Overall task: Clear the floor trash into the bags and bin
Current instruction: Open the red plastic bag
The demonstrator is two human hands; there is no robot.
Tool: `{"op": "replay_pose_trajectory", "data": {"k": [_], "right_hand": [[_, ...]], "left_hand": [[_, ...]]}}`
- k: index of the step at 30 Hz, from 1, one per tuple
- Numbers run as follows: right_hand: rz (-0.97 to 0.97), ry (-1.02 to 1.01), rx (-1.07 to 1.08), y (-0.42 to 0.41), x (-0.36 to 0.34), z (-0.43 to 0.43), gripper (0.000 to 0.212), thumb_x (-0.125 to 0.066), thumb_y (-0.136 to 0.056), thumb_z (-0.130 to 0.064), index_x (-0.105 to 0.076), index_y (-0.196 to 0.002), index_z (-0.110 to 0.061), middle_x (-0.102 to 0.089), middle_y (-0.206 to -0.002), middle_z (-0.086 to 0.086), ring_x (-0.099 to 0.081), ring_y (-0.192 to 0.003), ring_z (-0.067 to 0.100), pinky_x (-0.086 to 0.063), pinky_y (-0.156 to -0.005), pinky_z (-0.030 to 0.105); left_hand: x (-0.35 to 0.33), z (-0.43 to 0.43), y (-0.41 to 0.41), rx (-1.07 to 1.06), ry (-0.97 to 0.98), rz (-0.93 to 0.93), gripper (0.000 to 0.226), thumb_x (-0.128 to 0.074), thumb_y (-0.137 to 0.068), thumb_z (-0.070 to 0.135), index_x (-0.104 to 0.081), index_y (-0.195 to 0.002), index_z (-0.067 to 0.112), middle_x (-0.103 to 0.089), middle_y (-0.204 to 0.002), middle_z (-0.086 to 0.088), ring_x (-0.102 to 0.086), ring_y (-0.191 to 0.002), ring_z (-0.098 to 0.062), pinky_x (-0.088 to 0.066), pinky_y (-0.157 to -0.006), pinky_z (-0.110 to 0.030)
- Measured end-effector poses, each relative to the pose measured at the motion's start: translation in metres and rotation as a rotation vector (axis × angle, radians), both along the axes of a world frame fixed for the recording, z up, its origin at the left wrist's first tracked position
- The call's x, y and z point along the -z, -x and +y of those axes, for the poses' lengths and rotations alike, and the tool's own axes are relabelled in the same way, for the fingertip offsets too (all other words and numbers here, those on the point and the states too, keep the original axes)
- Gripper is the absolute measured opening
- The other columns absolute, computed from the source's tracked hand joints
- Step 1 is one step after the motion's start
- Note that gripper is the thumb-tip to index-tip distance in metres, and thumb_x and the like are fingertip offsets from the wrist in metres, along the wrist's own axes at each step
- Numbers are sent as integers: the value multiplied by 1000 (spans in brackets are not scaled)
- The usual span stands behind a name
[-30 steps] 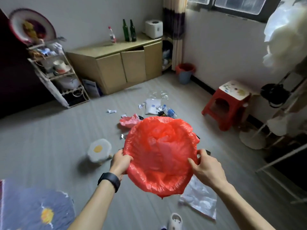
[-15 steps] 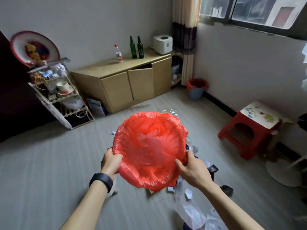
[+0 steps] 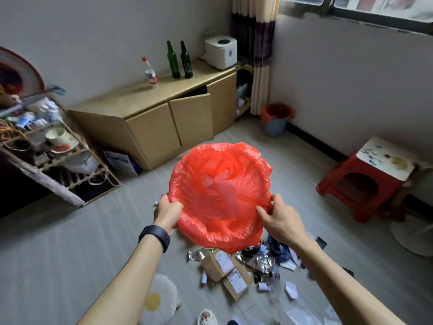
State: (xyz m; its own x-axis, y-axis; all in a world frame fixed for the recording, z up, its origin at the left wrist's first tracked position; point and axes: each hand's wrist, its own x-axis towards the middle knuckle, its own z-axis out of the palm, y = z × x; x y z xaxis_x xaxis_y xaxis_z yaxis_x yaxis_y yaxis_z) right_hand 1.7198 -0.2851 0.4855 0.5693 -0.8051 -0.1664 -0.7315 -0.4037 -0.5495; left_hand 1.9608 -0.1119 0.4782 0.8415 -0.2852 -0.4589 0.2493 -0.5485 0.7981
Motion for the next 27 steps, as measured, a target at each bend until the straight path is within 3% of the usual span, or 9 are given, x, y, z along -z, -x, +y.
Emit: {"op": "replay_pose_trajectory", "data": {"k": [3, 9, 15, 22, 27], "right_hand": [[8, -14, 26, -45, 7, -4, 30, -49, -89, -53, -41, -92, -24, -55, -69, -9, -55, -65, 23, -46, -61, 38], [40, -66, 3, -126, 23, -27, 30, -48, -89, -52, -42, -92, -23, -59, -71, -6, -62, -70, 23, -51, -64, 39], [80, -82, -44, -212, 34, -50, 25, -44, -89, -48, -40, -87, -23, -60, -72, -2, -60, -65, 21, -50, -62, 37], [113, -168, -22, -345, 73, -64, 36, -48, -90, -52, -44, -94, -17, -67, -89, 9, -65, -85, 33, -52, -72, 39], [173, -275, 86, -469, 153, -72, 37, -47, -90, -52, -46, -102, -17, -69, -99, 12, -65, -93, 34, -49, -73, 39]], "left_hand": [[7, -10, -45, 7, -15, 18, 28, -53, -75, 5, -53, -96, 24, -63, -97, -12, -63, -85, -31, -60, -63, -44], [24, -30, -119, 4, -120, 31, 23, -51, -76, 6, -52, -92, 21, -63, -95, -13, -63, -86, -33, -59, -72, -52], [38, -44, -189, -1, -255, 19, 38, -46, -77, 9, -53, -114, 13, -63, -102, -16, -62, -92, -38, -57, -81, -53], [61, -68, -329, 84, -380, -60, 41, -45, -79, 11, -52, -119, 12, -63, -106, -17, -60, -91, -38, -55, -84, -49], [127, -117, -473, 270, -515, -88, 42, -48, -82, 12, -52, -124, 11, -63, -111, -18, -54, -85, -35, -46, -75, -38]]}}
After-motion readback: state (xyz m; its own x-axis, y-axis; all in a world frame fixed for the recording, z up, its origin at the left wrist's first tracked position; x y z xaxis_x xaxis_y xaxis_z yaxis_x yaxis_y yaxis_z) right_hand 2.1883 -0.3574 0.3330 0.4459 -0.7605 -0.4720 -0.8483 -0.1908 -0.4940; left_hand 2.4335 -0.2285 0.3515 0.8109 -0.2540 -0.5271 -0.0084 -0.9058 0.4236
